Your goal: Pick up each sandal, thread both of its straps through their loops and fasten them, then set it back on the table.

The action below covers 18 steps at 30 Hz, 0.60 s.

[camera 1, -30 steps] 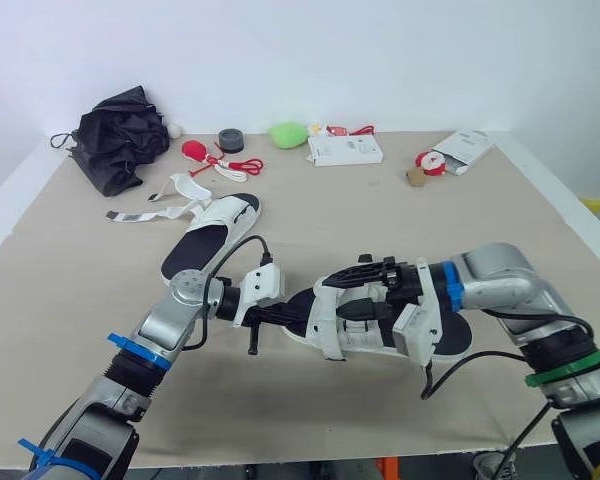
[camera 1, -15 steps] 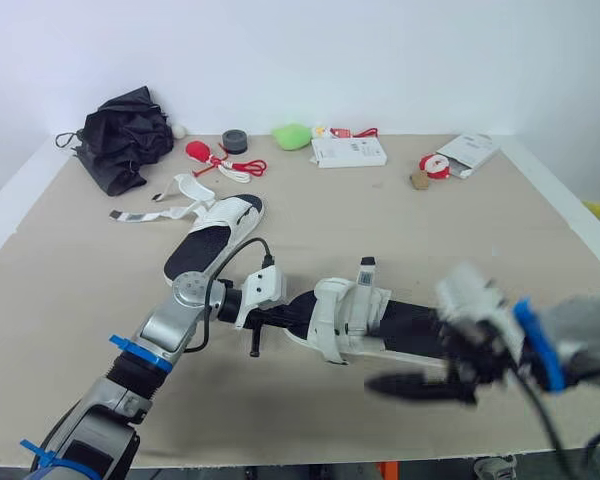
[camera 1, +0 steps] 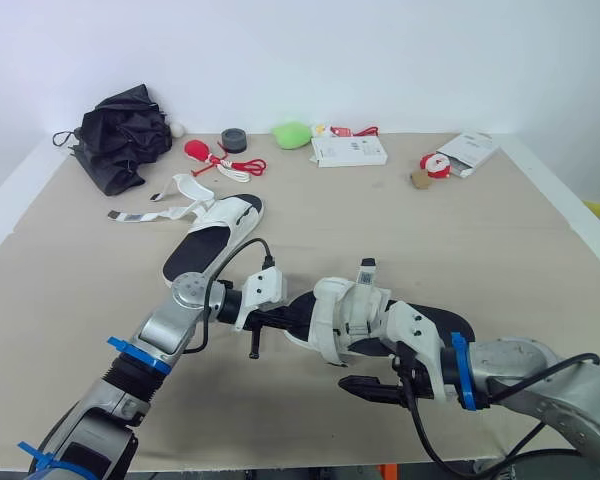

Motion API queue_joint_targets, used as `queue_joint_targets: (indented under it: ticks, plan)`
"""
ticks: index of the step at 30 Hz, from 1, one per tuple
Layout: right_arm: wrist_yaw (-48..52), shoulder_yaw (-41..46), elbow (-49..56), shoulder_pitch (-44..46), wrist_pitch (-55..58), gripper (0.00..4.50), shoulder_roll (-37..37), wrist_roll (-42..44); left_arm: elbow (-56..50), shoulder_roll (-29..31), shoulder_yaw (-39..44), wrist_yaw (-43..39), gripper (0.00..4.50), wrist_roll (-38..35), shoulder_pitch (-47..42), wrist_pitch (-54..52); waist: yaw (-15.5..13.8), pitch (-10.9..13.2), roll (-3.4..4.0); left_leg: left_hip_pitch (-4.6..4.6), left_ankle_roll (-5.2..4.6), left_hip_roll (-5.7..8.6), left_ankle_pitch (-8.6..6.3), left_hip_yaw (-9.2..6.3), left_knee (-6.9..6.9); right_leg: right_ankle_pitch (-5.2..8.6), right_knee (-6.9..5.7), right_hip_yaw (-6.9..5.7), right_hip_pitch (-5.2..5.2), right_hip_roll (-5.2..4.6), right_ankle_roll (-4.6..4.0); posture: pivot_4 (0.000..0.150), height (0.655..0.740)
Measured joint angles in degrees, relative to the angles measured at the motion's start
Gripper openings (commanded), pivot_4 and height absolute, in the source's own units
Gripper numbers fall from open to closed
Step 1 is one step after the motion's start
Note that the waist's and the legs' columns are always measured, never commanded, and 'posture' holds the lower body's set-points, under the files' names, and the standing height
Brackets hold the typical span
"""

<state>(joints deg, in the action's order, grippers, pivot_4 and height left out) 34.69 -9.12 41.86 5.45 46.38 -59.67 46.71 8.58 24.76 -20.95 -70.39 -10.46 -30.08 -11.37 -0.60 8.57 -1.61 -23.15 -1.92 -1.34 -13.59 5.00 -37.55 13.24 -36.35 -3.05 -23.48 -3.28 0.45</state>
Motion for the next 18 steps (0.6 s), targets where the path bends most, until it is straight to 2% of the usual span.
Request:
queue_joint_targets:
  ticks: [9,15,18]
  plan:
    - [6.9,-6.4,-3.5,3.3,-1.8,3.09,3.0,-9.5,-1.0,0.4,0.1,0.3,0.00,0.0,0.7,-0.6,0.1,0.0,-0.01,0.03,0.00,-0.06,0.00,0.01,-0.01,0.00,0.00,-0.01,0.01,0.05,0.00,0.150,0.7400]
    - [9.6,-6.5,-5.9,4.5,-2.6,3.09,4.4,-12.2,-1.5,0.5,0.5,0.5,0.00,0.0,1.0,-1.1,0.1,0.0,-0.01,0.04,0.00,-0.06,0.01,0.01,-0.02,0.03,0.00,-0.01,0.02,0.04,-0.06,0.150,0.7400]
    - [10.7,-6.5,-7.4,5.5,-2.5,2.15,5.5,-12.9,-1.6,0.6,0.6,0.4,0.00,0.0,1.1,-1.1,0.1,0.0,-0.01,0.04,0.00,-0.06,0.01,0.01,-0.02,0.02,0.00,0.00,0.02,0.04,-0.06,0.150,0.7400]
